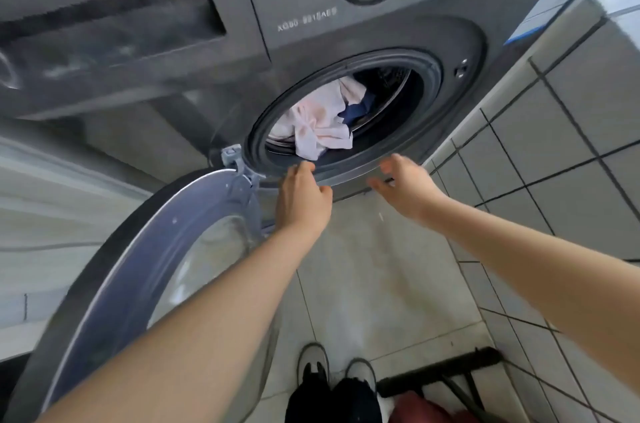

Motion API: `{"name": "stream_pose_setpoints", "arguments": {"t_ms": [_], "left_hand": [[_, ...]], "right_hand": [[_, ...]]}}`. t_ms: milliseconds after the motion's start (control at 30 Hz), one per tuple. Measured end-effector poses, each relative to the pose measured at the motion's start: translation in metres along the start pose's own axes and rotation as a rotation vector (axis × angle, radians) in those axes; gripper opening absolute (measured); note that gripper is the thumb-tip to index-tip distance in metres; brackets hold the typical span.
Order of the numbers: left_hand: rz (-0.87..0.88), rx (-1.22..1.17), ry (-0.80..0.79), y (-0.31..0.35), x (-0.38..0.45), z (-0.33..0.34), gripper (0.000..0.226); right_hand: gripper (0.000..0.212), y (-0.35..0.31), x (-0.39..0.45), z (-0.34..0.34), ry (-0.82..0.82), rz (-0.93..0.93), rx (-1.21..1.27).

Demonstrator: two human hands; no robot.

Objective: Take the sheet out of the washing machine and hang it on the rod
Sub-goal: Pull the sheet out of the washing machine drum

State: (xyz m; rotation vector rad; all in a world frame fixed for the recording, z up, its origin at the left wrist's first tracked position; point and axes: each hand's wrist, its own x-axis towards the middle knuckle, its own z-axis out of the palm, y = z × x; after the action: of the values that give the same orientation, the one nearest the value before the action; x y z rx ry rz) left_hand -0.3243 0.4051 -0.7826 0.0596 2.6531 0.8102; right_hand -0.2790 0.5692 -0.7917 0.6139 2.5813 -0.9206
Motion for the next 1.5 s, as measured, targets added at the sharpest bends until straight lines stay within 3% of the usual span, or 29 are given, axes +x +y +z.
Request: {"name": "stream_pose_setpoints", "arguments": {"t_ms": [333, 533, 667, 767, 867, 967, 1100, 1300, 1500], "left_hand": [[0.084, 0.045, 0.261, -0.012, 0.132, 0.059, 0.099], [0.009, 0.023, 0.274, -0.013, 0.172, 0.064, 0.094], [0.023, -0.020, 0.280, -0.019, 0.190, 0.072, 0.086], [0.012, 0.013, 0.262, -0.024, 0.189, 0.078, 0.076], [0.031, -0.020, 0.295, -0.029, 0.187, 0.084, 0.069], [0.020, -0.146, 0.308, -0.025, 0.180, 0.084, 0.053], [-0.040, -0.313, 0.297, -0.013, 0.151, 0.076, 0.042], [-0.255, -0.697, 0.256, -0.003, 0.094, 0.069, 0.055], [-0.597, -0.932, 0.075, -0.001, 0.052, 0.044, 0.071]], "right_hand": [[0.077, -0.023, 0.147, 0.030, 0.201, -0.142, -0.050], [0.111, -0.024, 0.195, 0.038, 0.212, -0.074, 0.028], [0.120, -0.021, 0.213, 0.043, 0.090, -0.047, -0.028], [0.115, -0.022, 0.210, 0.052, -0.010, -0.020, -0.051], [0.101, -0.025, 0.207, 0.062, -0.005, -0.066, 0.009], [0.079, -0.029, 0.207, 0.062, -0.004, -0.121, 0.083], [0.064, -0.031, 0.193, 0.061, -0.020, -0.168, 0.112], [0.058, -0.021, 0.135, 0.064, 0.017, -0.221, 0.152], [0.021, -0.020, 0.048, 0.065, 0.044, -0.205, 0.142]]}}
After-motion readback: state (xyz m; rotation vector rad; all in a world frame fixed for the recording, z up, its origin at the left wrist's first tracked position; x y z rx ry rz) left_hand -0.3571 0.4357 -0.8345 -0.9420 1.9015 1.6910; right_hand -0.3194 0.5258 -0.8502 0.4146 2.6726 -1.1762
